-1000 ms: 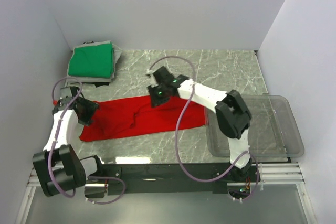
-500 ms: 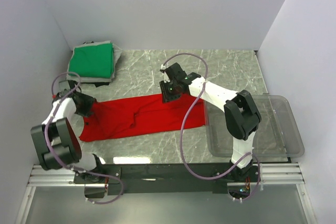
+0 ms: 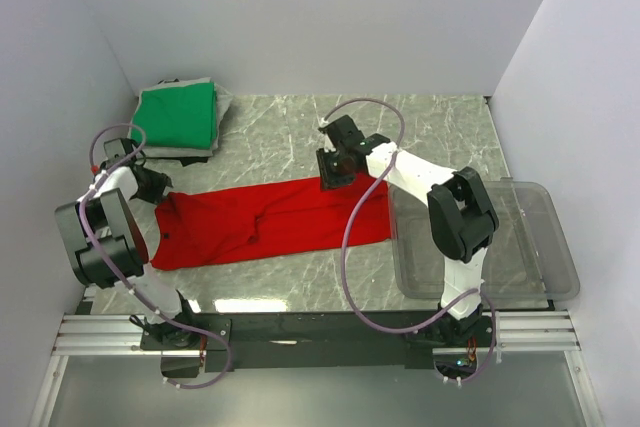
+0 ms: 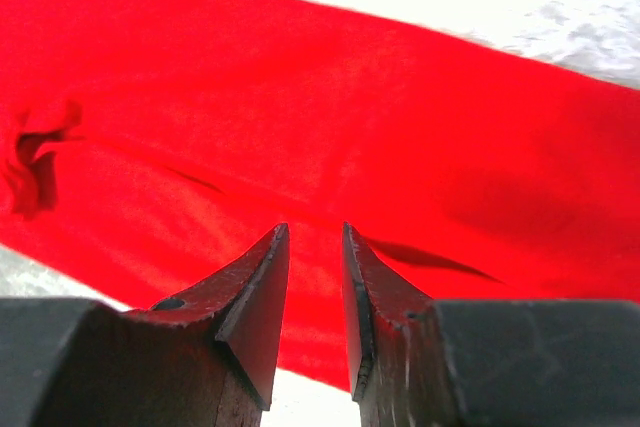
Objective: Fold and stack the t-shirts
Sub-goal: Fold the tshirt
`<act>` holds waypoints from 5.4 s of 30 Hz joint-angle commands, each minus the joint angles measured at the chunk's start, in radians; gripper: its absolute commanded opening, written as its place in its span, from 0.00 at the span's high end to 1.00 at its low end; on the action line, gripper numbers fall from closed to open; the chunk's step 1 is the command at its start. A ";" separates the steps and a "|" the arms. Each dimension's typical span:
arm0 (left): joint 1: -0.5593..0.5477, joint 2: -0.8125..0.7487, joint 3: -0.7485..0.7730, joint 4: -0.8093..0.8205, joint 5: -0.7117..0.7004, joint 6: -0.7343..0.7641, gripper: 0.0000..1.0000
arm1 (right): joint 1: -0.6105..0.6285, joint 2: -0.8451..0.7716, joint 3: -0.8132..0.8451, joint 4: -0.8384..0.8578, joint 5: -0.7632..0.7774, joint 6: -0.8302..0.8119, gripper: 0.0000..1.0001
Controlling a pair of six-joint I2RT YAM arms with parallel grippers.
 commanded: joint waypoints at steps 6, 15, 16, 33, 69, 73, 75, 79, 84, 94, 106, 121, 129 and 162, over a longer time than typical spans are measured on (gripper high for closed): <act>0.003 0.040 0.008 0.046 0.000 0.002 0.64 | -0.029 0.034 0.001 0.009 -0.009 0.018 0.66; 0.003 0.086 0.025 0.065 0.004 0.008 0.65 | -0.040 0.083 0.027 0.003 -0.020 0.026 0.66; 0.003 0.089 0.023 0.066 0.010 0.008 0.65 | -0.038 0.088 0.028 0.003 -0.022 0.024 0.66; 0.018 0.105 0.025 0.019 -0.055 0.027 0.99 | -0.055 0.148 0.039 -0.054 0.021 0.058 0.66; 0.056 -0.234 0.103 -0.148 -0.076 0.069 0.33 | -0.058 0.152 0.202 -0.141 -0.062 -0.014 0.65; 0.003 -0.332 0.017 -0.144 -0.031 0.053 0.28 | -0.058 0.128 0.197 -0.141 -0.039 -0.012 0.65; -0.063 -0.352 -0.010 -0.145 -0.011 0.028 0.28 | -0.061 0.131 0.194 -0.141 -0.025 -0.017 0.65; -0.174 -0.357 -0.085 -0.118 0.023 -0.036 0.28 | -0.063 0.143 0.179 -0.143 0.001 -0.020 0.65; -0.309 -0.288 -0.104 -0.069 0.078 -0.098 0.28 | -0.074 0.149 0.130 -0.106 0.015 -0.017 0.65; -0.336 -0.116 -0.178 -0.012 0.156 -0.118 0.23 | -0.081 0.181 0.059 -0.060 0.034 0.007 0.65; -0.313 0.034 -0.147 -0.015 0.112 -0.032 0.19 | -0.039 0.125 -0.073 -0.085 0.023 0.109 0.65; -0.184 0.066 -0.093 -0.049 0.083 0.135 0.19 | 0.113 0.066 -0.151 -0.195 0.093 0.264 0.66; -0.253 0.119 -0.083 -0.026 0.084 0.158 0.20 | 0.212 -0.003 -0.249 -0.218 0.067 0.326 0.66; -0.763 0.470 0.359 -0.139 0.072 0.148 0.21 | 0.374 -0.231 -0.533 -0.198 -0.104 0.486 0.66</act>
